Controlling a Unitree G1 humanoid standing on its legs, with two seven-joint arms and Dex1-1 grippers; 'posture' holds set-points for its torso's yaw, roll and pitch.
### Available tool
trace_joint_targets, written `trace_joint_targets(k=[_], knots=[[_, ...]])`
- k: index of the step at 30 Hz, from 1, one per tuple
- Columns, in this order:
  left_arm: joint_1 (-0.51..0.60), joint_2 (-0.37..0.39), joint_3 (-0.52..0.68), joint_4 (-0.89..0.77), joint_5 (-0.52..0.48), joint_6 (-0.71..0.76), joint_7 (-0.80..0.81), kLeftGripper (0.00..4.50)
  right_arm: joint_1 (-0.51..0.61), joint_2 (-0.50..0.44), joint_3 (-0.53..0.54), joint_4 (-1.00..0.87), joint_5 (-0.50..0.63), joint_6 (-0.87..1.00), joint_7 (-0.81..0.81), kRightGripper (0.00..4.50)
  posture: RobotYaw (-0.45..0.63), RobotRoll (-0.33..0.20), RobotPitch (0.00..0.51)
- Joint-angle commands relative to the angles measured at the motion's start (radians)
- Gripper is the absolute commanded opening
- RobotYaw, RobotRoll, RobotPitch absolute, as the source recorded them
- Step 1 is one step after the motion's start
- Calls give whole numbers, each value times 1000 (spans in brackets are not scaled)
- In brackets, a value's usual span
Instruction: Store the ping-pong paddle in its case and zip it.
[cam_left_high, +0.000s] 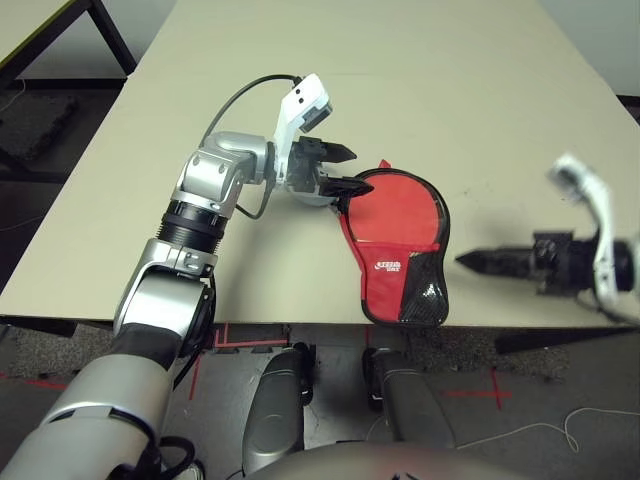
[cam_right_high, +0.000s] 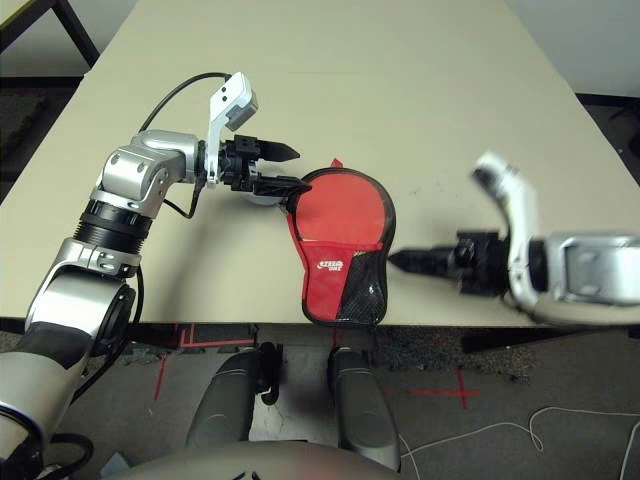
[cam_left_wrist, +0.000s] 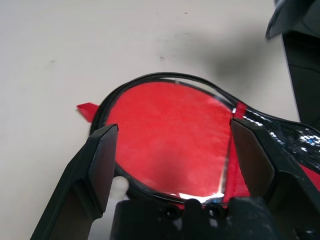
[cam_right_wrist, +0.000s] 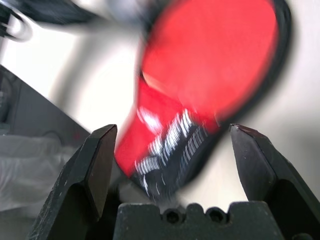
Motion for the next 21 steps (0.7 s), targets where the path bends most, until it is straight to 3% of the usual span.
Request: trace_joint_targets(k=[1,8,15,21], knots=[[-28,3,7,38,12,-26,5,4500,-117,93,125,-23,-215,68,41,4471,-87,0,166],[-58,37,27,77,22,-48,9,4500,-208,158,374,-133,-751,62,362,4471,-69,0,165],[-32,84,41,36,22,-41,16,4500,-221,300,442,-78,-1014,9,523,4471,-45,0,176],[13,157,27,18,43,-48,7,4500,-232,395,485,-59,-1171,-9,614,4471,-30,0,175]])
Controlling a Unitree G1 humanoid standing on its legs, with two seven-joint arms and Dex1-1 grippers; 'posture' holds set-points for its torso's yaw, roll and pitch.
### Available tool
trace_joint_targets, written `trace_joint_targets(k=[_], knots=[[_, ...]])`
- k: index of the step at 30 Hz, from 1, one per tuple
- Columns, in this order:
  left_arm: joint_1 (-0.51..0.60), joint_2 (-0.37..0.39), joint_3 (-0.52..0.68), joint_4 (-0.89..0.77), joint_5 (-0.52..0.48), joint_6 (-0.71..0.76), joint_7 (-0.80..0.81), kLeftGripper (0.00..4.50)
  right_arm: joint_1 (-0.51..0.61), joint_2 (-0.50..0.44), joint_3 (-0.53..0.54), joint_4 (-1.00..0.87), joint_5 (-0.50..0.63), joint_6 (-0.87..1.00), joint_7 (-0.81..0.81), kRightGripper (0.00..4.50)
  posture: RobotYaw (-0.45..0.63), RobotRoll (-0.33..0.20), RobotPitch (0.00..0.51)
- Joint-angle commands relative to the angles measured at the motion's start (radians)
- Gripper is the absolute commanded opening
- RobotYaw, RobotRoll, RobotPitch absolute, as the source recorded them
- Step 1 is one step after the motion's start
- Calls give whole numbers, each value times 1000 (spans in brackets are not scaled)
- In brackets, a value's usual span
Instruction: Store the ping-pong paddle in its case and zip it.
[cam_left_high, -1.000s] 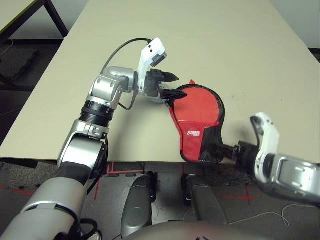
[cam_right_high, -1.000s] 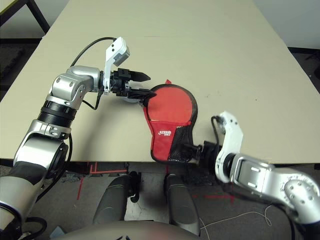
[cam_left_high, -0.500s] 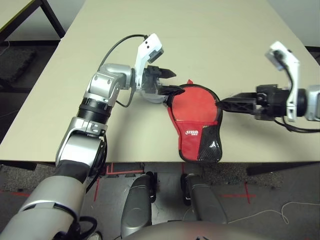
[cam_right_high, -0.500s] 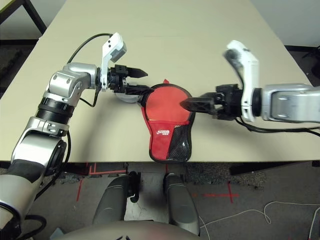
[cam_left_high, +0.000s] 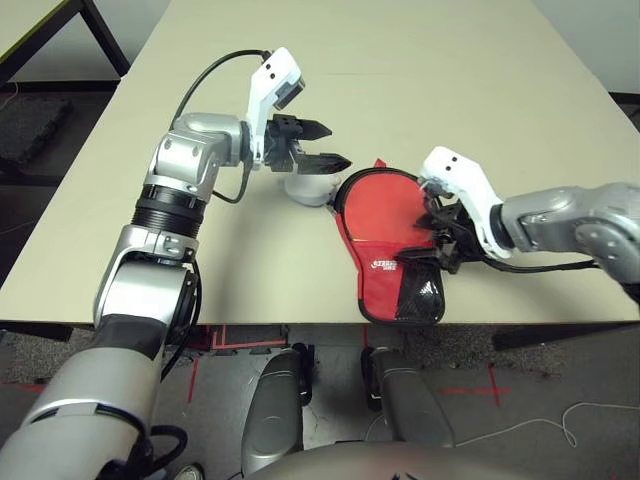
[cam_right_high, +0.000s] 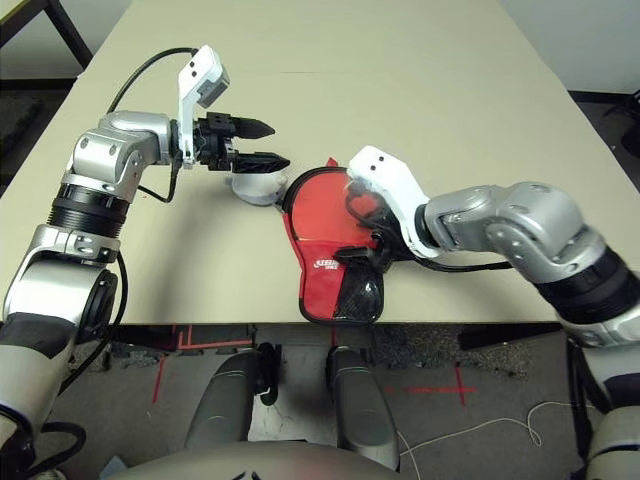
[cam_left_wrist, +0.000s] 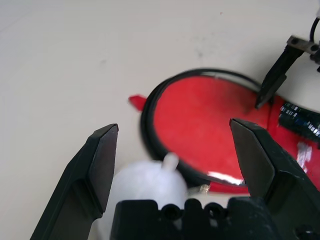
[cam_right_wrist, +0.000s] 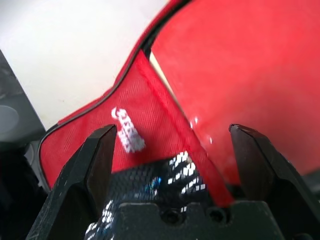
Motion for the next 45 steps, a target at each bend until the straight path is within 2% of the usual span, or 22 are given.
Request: trace_joint_targets(k=[1,8,15,20,30,35,43,45], knots=[[35,45,-12,-18,30,-3,-12,4500,-2,35,42,6,-88,-14,54,4471,-30,0,175],[92,107,-63,-29,97,-74,-31,4500,19,64,72,27,-219,-37,132,4471,-23,0,173],[106,107,-132,4,181,-182,-63,4500,29,85,57,45,-293,-36,182,4471,-24,0,173],[88,80,-170,96,246,-277,-55,4500,28,96,46,53,-325,-33,202,4471,-34,0,177],[-6,-50,-203,355,379,-500,83,4500,22,121,20,58,-367,-20,222,4471,-51,0,176],[-26,-77,-195,419,394,-554,103,4500,26,130,7,55,-380,-9,226,4471,-56,0,176],[-15,-92,-172,398,376,-545,48,4500,33,130,-1,62,-393,-9,232,4471,-53,0,177],[-14,-92,-168,394,376,-547,46,4101,32,133,-2,66,-398,-10,234,4500,-50,0,175]])
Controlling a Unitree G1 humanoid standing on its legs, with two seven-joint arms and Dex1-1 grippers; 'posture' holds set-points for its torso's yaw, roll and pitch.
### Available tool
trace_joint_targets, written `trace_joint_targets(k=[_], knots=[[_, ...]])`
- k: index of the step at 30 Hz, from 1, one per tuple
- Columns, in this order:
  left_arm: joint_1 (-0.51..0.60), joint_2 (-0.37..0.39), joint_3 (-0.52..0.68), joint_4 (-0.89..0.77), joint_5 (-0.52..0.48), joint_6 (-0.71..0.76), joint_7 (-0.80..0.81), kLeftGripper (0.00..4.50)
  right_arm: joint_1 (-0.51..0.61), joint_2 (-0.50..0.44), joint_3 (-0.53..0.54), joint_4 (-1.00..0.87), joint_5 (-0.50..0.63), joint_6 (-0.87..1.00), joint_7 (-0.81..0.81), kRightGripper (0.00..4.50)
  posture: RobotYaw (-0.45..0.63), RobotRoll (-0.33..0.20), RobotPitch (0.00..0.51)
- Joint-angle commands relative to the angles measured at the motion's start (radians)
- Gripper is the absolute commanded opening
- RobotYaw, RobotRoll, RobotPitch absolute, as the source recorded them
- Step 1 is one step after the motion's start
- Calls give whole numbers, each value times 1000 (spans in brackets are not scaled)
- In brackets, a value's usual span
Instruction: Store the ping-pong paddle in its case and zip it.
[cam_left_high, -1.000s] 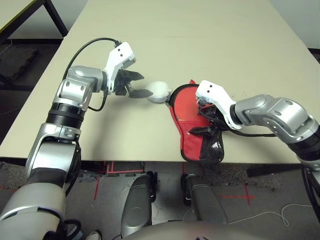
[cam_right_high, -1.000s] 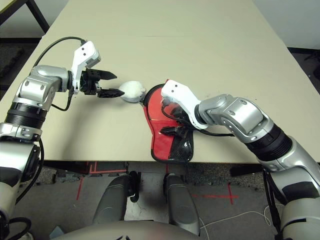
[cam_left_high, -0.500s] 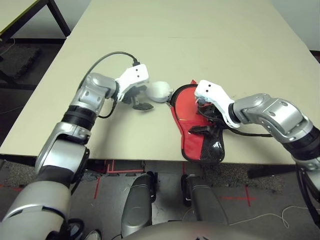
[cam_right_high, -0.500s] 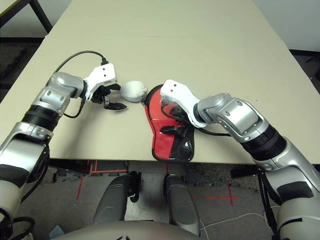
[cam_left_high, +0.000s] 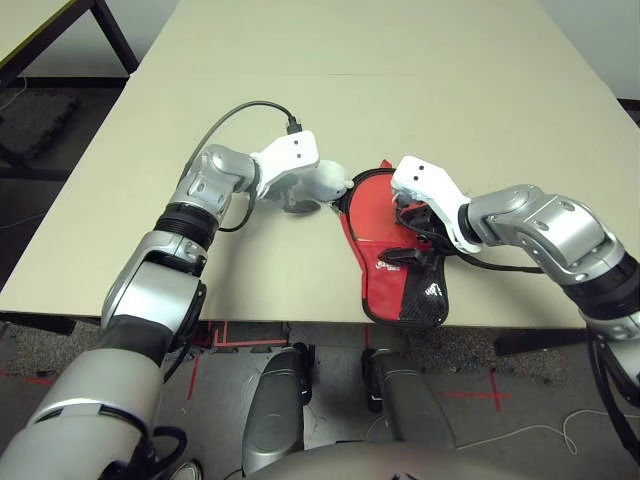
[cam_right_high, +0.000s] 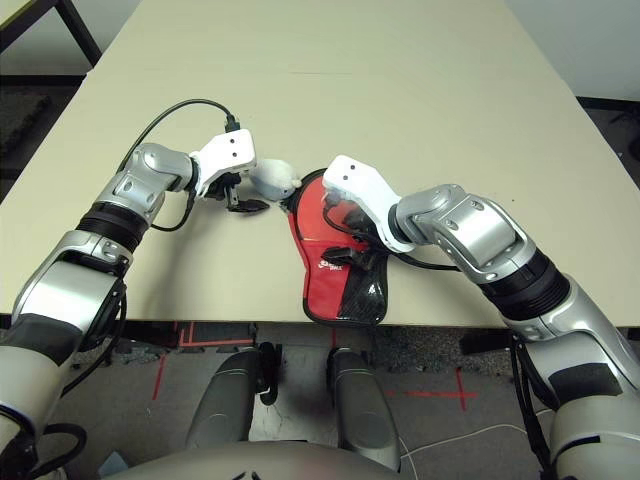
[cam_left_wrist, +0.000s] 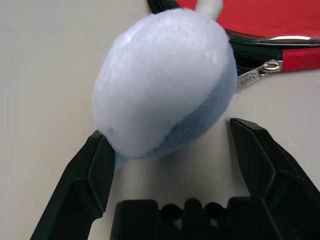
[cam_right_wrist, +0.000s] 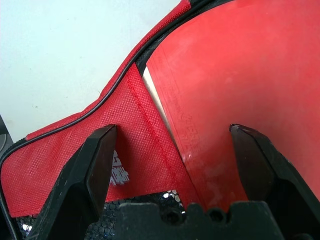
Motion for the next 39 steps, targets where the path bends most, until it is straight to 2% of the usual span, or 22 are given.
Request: trace_joint_targets(k=[1,10,12,16,20,25,29,34,39], knots=[[4,-13,5,-11,-2,-6,-23,3868,12,6,-15,11,-11,8,9,4500,-50,0,175],[-1,-23,40,-33,-14,-10,-20,508,11,17,-12,35,-35,-4,22,4500,-39,0,166],[-4,-29,50,-32,-20,-6,-18,27,12,19,-12,37,-38,-3,24,4500,-39,0,166],[-18,-49,66,-11,-16,-6,11,27,18,23,-11,37,-44,-2,25,4500,-35,0,166],[-54,-91,78,74,9,-24,110,27,23,32,-10,39,-51,1,24,4500,-34,0,171],[-136,-169,77,258,53,-72,315,27,26,46,-10,45,-60,4,24,4500,-31,0,181],[-208,-263,76,381,96,-102,551,27,24,66,-9,50,-63,10,19,4500,-38,0,197],[-258,-340,110,444,100,-89,729,27,26,94,-10,46,-67,21,10,4500,-57,0,204],[-288,-400,129,465,112,-92,819,27,33,116,-21,34,-66,39,-4,4500,-92,0,213]])
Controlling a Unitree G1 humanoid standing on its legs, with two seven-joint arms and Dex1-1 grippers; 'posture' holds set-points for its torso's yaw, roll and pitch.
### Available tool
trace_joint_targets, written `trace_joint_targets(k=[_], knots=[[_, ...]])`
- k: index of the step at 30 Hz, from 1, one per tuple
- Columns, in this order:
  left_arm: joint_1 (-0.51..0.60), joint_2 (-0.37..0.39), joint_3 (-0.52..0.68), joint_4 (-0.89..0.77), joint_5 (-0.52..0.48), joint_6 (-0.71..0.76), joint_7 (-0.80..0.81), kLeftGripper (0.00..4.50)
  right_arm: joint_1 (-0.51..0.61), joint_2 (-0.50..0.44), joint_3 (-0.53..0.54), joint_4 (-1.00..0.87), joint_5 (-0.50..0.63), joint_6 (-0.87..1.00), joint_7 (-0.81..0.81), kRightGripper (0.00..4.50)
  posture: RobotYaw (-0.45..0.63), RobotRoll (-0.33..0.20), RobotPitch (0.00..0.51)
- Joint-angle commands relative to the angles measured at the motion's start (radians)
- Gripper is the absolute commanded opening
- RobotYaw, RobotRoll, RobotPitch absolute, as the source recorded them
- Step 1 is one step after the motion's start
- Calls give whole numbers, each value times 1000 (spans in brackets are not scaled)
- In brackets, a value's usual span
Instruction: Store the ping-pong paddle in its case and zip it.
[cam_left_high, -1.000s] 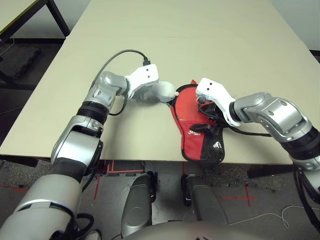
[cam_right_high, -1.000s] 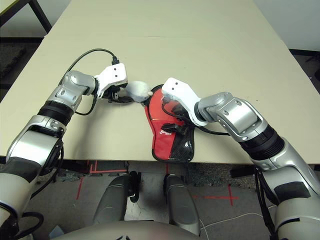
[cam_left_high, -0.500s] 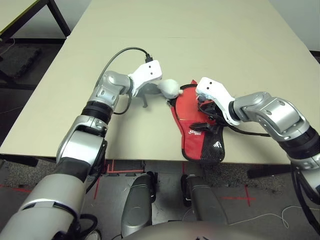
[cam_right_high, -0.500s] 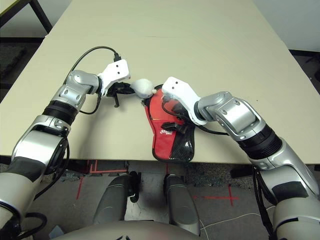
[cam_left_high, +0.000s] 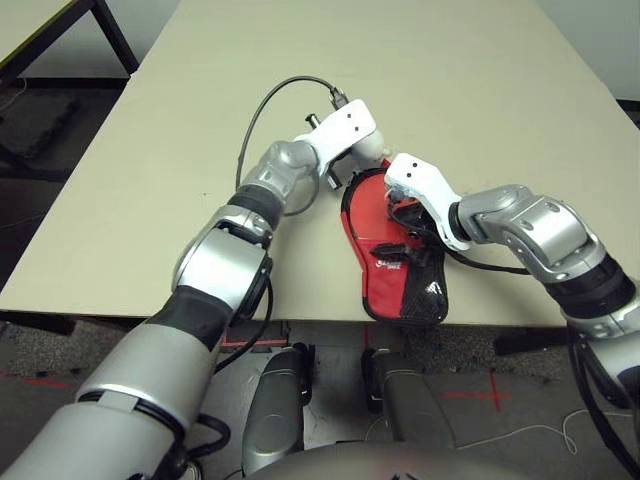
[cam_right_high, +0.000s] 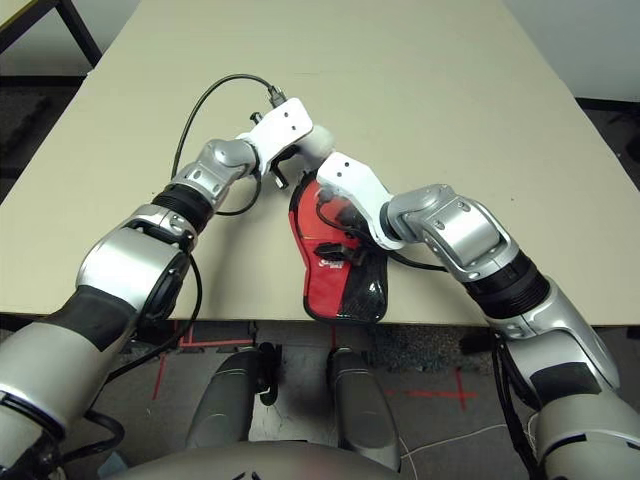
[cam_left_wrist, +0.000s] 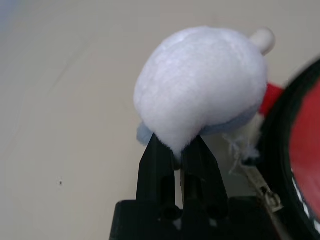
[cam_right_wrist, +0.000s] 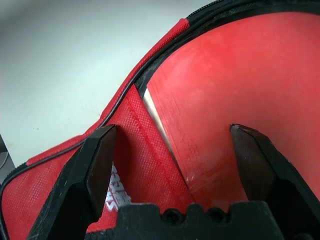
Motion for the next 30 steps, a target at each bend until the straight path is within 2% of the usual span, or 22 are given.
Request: trace_joint_targets(k=[1,11,30], knots=[[-30,-37,16,19,18,-8,52,27,29,16,13,-4,-1,33,-13,4500,-98,0,213],[-34,-163,18,21,30,-37,17,27,48,34,-20,-33,6,71,-47,4500,-153,0,221],[-38,-259,62,11,12,-67,-49,27,33,65,-46,-10,1,68,-67,4500,-161,0,221]])
